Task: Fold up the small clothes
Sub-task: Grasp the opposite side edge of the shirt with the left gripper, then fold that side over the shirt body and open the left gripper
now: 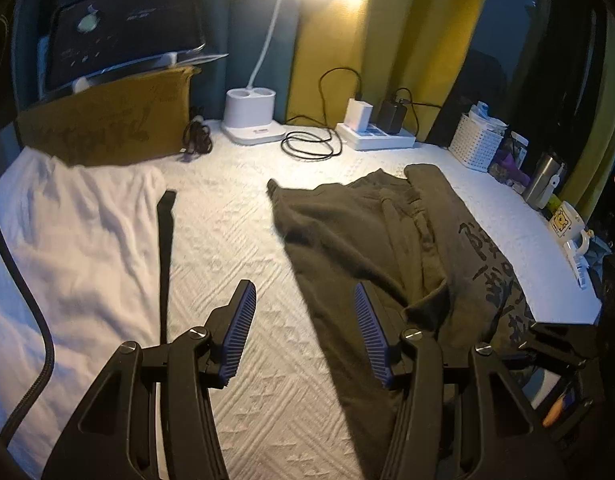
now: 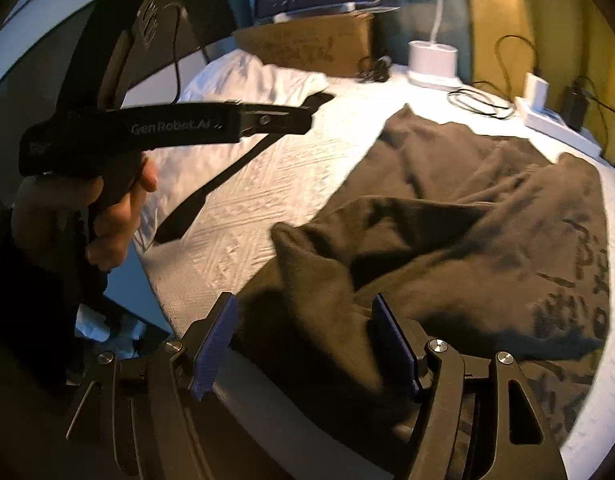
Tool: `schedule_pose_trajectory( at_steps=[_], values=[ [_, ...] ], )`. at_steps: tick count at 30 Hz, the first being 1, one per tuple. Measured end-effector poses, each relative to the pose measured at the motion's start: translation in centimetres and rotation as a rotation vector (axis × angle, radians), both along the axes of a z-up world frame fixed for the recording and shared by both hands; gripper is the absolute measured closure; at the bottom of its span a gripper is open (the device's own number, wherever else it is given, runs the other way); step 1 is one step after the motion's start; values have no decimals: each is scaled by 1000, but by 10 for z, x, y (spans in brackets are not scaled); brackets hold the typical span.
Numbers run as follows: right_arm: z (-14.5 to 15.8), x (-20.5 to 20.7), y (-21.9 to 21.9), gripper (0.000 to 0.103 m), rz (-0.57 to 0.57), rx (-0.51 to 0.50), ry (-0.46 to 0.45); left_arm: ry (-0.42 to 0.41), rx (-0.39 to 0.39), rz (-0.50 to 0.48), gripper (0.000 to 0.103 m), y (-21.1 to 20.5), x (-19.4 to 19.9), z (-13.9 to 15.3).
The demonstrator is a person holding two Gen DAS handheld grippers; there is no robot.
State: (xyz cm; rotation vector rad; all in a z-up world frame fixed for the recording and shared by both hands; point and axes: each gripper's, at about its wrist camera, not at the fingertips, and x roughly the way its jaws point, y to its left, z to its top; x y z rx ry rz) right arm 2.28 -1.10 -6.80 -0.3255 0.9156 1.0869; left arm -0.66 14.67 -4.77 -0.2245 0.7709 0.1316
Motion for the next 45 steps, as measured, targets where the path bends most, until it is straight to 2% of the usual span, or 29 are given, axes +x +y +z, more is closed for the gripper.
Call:
schedule_pose_trajectory(
  at_steps=[8, 13, 19, 26, 30, 32, 33, 34, 36, 39, 45],
  values=[
    [11, 48, -51, 32, -144, 31, 0, 36, 67, -124, 52, -41, 48, 3],
    [13, 81, -82, 32, -238, 36, -16, 59, 84, -200, 52, -66, 83, -3],
    [5, 124, -114, 32, -344, 32, -28, 134, 136, -239, 52, -86, 126, -18],
    [-6, 160, -140, 32, -414, 43, -4, 213, 234, -321, 52, -109, 159, -37],
    [-11, 174, -147, 31, -430, 66, 28, 232, 243, -350, 52, -113, 172, -42],
    [-13, 179, -147, 31, -431, 74, 38, 238, 244, -369, 65, -114, 177, -46],
    [-13, 179, -147, 31, -431, 76, 40, 249, 240, -375, 84, -115, 180, -48],
    [-15, 181, -147, 31, -432, 76, 44, 263, 227, -387, 94, -115, 181, -52],
    [-17, 184, -146, 32, -432, 74, 49, 247, 227, -393, 97, -115, 179, -52],
    [-20, 186, -144, 31, -431, 66, 57, 210, 211, -354, 99, -105, 172, -43],
    [-19, 187, -133, 31, -416, 55, 58, 124, 196, -184, 99, -50, 149, -20]
  ],
)
